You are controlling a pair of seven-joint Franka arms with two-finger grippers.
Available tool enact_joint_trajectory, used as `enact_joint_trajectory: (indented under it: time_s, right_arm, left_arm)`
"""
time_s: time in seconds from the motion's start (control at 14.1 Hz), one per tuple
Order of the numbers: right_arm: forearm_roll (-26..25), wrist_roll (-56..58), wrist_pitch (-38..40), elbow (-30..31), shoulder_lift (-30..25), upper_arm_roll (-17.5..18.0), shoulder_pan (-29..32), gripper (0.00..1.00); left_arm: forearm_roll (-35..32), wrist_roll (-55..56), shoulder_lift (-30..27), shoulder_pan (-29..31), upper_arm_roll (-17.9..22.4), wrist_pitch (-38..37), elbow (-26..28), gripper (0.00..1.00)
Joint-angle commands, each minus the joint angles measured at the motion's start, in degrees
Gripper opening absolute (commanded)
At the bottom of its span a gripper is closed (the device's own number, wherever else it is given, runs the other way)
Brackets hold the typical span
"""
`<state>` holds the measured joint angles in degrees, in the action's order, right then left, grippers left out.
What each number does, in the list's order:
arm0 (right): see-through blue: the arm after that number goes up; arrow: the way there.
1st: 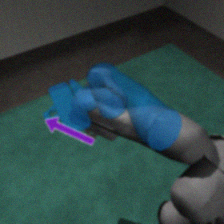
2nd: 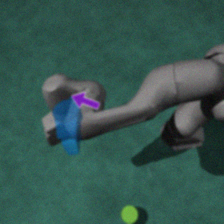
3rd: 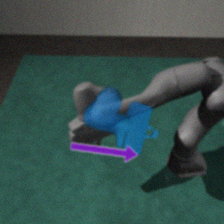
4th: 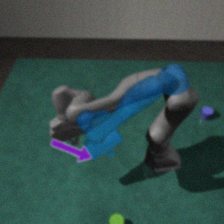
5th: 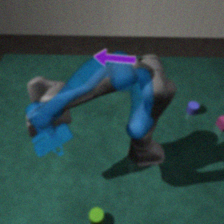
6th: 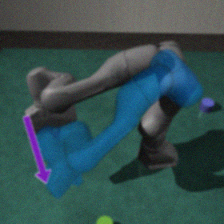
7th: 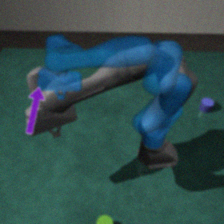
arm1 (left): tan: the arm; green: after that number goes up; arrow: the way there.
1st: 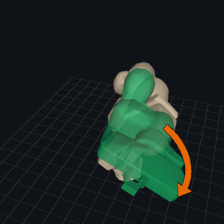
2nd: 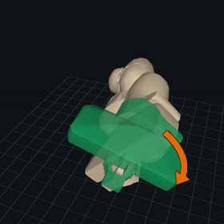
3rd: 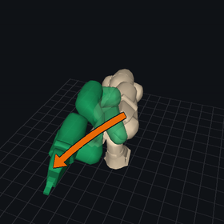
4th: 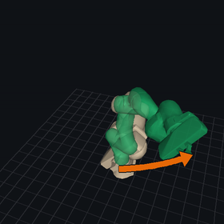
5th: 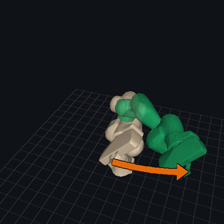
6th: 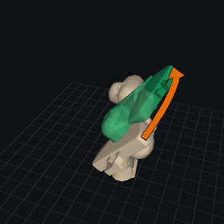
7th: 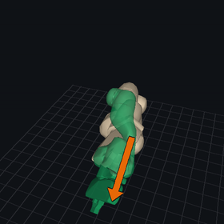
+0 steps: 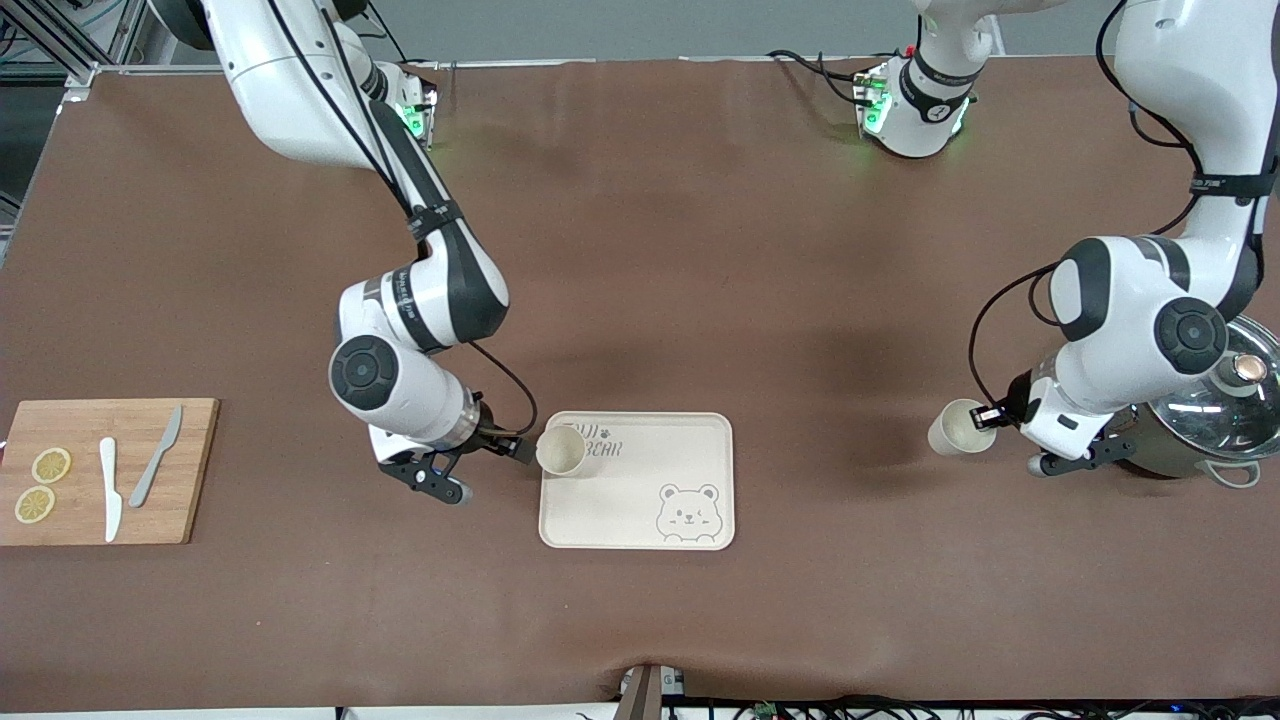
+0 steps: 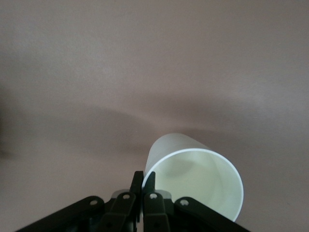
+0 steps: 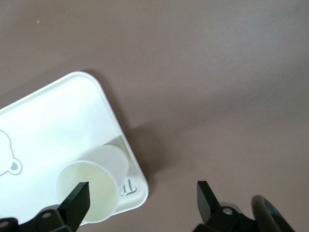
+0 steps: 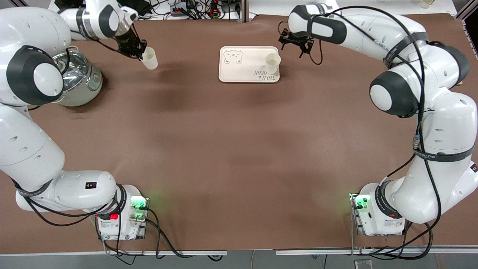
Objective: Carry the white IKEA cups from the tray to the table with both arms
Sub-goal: 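Carry the cup toward the pot while the right gripper grasps the other cup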
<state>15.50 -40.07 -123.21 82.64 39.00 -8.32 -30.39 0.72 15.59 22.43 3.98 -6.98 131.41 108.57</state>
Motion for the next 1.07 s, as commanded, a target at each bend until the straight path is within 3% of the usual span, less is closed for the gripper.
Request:
enact_joint_trajectory:
  time_s: [0.0,0.14,0.57,0.64,0.71,0.78,0.85,1.0]
  right_arm:
    - [1.1,-1.1,-0.5,-1.8,1.9,-0.6,-1.0,0.79]
    - [1.0,-2.4,-0.7,-1.9,2.5,-0.6,-1.5,0.7]
    - [1.0,-4.1,-4.2,-2.5,4.8,-0.6,-3.4,0.61]
    - [1.0,-4.1,-4.3,-2.5,5.0,-0.6,-3.8,0.6]
    - [1.0,-4.6,-4.3,-2.5,5.0,-0.5,-4.0,0.57]
    - [0.9,-4.8,-4.3,-2.5,5.2,-0.6,-4.2,0.46]
    - [0.9,-4.8,-4.3,-2.5,5.3,-0.6,-4.4,0.35]
    - [0.7,-4.8,-4.8,-2.5,5.5,-0.6,-4.7,0.21]
  left_arm:
    - [-1.2,-0.6,-0.3,0.6,-0.4,6.4,5.1,0.0]
    - [-1.2,-1.9,0.9,1.4,-0.4,8.2,5.5,0.0]
    - [-1.1,-4.1,3.1,2.8,-0.5,8.3,4.1,0.0]
    - [-1.1,-4.2,3.1,2.8,-0.5,8.3,3.8,0.17]
    - [-1.1,-4.2,3.1,2.8,-0.5,8.2,3.7,0.45]
    - [-1.2,-4.2,2.9,2.7,-0.5,8.2,3.7,0.78]
    - [-1.2,-4.2,2.4,2.7,-0.5,7.9,3.6,1.0]
    - [-1.1,-4.0,1.5,2.5,-0.6,7.5,2.8,1.0]
